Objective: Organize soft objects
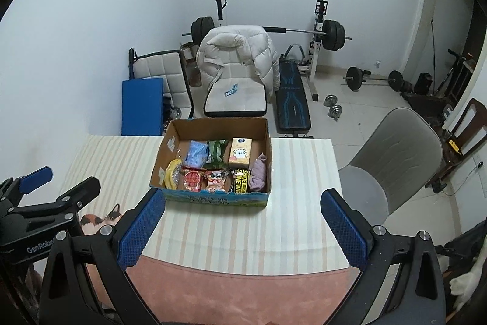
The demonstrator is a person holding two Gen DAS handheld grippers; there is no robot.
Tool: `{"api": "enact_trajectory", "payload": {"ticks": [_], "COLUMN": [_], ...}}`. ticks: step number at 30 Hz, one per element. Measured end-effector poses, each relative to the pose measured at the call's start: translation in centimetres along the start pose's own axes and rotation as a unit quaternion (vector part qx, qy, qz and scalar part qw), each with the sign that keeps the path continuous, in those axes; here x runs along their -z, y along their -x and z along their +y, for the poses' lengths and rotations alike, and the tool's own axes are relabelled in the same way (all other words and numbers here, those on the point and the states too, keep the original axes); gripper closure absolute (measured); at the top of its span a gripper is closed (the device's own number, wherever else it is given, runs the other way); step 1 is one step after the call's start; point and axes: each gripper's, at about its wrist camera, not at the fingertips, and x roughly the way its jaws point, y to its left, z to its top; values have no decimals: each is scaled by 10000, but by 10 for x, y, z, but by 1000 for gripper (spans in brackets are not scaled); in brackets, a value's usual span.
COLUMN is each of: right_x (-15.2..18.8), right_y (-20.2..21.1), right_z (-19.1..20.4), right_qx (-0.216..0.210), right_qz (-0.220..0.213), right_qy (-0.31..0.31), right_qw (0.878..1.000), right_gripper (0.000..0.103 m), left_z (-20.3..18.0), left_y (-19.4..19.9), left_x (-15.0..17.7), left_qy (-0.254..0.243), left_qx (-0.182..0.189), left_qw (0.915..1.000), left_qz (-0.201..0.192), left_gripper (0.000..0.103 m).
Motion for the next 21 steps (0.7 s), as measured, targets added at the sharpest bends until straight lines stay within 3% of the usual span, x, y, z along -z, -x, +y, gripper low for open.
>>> {"api": "enact_trajectory", "payload": {"ticks": [21], "right_x": [-4], "right_y": [4], "right_z": [2], "right_qx": [161], "right_qz": [-223], "right_qy": [-9], "right_qw": [9996], "right_gripper": [0], "left_z": [-1], "left_y": [17], "left_x": [-7], "left_qy": [-8], "left_qx": [1], "left_qw": [9997], "left_qz": [-250], "left_gripper": [1]}}
